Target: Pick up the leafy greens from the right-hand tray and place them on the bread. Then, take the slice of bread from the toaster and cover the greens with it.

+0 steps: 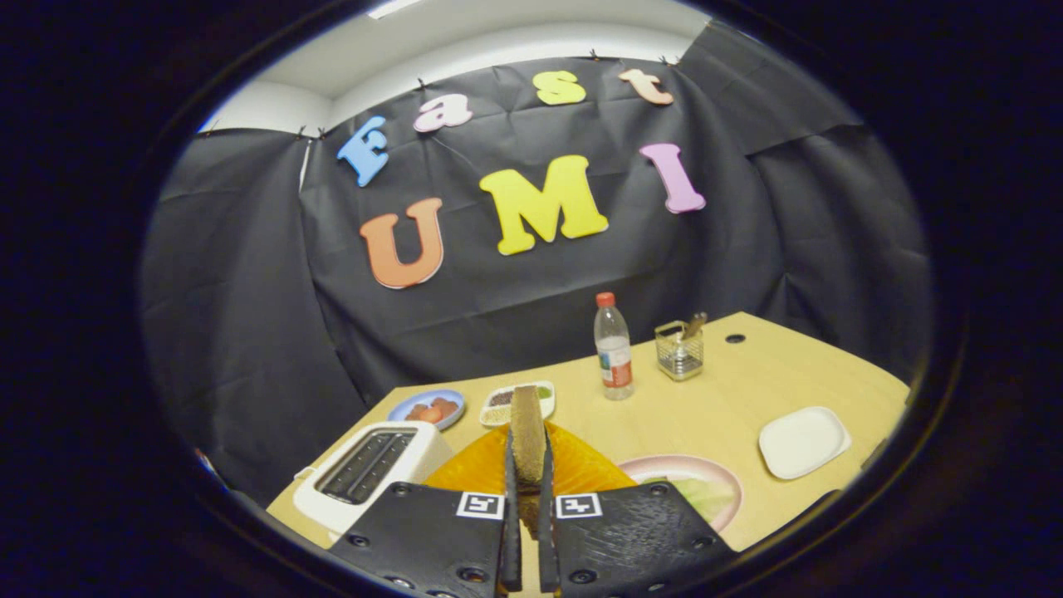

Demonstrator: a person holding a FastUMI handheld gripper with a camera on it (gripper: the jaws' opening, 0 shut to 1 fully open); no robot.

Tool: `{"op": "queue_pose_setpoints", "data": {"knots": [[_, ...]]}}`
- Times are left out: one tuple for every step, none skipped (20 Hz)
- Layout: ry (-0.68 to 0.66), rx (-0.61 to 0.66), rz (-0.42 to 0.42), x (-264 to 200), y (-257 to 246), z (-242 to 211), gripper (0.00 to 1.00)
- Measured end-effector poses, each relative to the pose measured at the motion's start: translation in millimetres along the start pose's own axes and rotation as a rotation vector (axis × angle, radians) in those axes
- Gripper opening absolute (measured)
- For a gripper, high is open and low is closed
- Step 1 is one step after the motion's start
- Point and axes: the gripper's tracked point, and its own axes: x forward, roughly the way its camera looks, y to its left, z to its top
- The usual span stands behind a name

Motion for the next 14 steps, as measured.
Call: {"op": "queue_pose_setpoints", "data": {"knots": [[0.024, 0.013, -0.003, 4, -7, -8, 0.08], [0.042, 0.023, -0.003, 5, -14, -16, 0.08], [0.053, 0.031, -0.001, 8, -18, -21, 0.08], [0.060, 0.040, 0.000, 9, -23, -25, 0.08], [0.066, 0.054, 0.006, 10, -27, -29, 0.08], [0.074, 0.063, 0.011, 11, -30, -33, 0.08], [0.082, 0.070, 0.012, 13, -34, -37, 0.08], [0.089, 0.079, 0.010, 14, -40, -41, 0.08], [0.096, 0.086, 0.005, 15, -46, -45, 0.08], [0.103, 0.092, 0.000, 15, -52, -49, 0.08], [0.106, 0.102, 0.004, 16, -56, -50, 0.08], [0.096, 0.113, 0.011, 15, -59, -49, 0.08], [0.091, 0.123, 0.010, 14, -65, -49, 0.08], [0.094, 0.133, 0.010, 15, -70, -50, 0.08]]}}
